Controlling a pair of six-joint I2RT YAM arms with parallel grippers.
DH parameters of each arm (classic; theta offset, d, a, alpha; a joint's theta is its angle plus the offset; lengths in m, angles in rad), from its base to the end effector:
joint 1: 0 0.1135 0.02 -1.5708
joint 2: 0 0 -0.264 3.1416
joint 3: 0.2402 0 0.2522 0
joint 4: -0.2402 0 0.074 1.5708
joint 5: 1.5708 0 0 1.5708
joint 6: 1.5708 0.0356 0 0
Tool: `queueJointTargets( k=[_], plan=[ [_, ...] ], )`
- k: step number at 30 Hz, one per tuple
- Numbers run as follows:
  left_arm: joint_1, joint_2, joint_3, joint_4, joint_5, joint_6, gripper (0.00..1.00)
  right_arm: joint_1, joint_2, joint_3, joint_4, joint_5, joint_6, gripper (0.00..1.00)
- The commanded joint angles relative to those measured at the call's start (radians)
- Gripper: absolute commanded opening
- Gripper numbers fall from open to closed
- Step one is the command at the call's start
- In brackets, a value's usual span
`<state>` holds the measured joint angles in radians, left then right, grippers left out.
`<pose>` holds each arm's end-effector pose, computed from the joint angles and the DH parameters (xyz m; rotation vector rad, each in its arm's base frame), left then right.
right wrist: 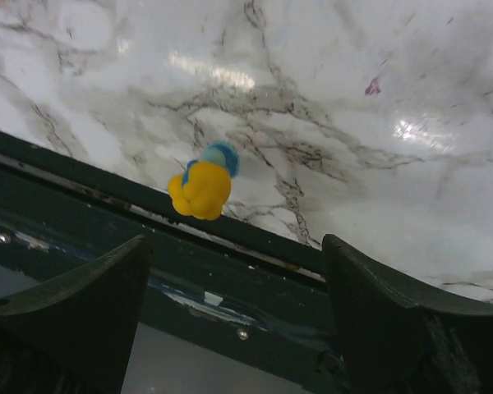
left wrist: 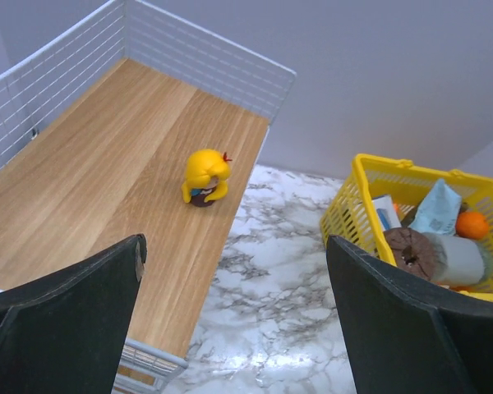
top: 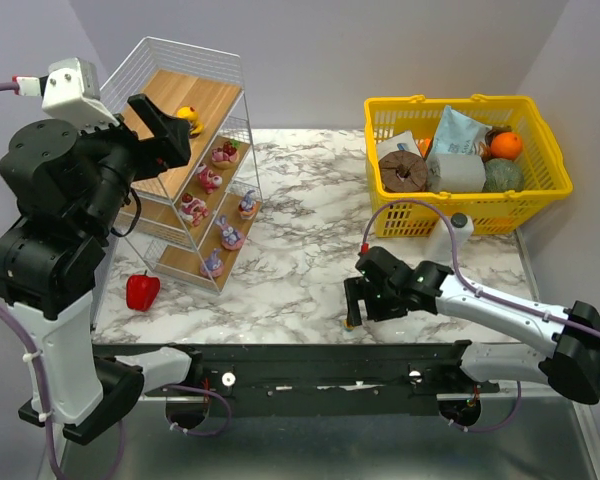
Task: Place and organize the plastic toys onto the shelf
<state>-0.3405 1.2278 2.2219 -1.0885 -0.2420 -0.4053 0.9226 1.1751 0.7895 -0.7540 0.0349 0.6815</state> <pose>0.1184 -0.0329 0.5899 -0.2380 1.6582 -0.3633 0.1299 0.1695 0.2210 -0.3248 2.7700 0.4052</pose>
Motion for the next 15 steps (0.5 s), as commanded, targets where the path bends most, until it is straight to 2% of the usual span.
queueJointTargets(
  k=[1, 9, 15],
  plan=[
    [0.006, -0.011, -0.010, 0.038, 0.125, 0.045, 0.99, 0.001, -0.026, -0.055, 0.117, -0.139, -0.016, 0.90],
    [0.006, -0.019, 0.007, 0.061, 0.205, 0.065, 0.99, 0.007, 0.070, -0.015, 0.136, -0.139, 0.018, 0.84],
    [0.006, -0.014, 0.035, 0.052, 0.239, 0.080, 0.99, 0.016, 0.130, -0.015, 0.165, -0.112, 0.046, 0.77]
  ],
)
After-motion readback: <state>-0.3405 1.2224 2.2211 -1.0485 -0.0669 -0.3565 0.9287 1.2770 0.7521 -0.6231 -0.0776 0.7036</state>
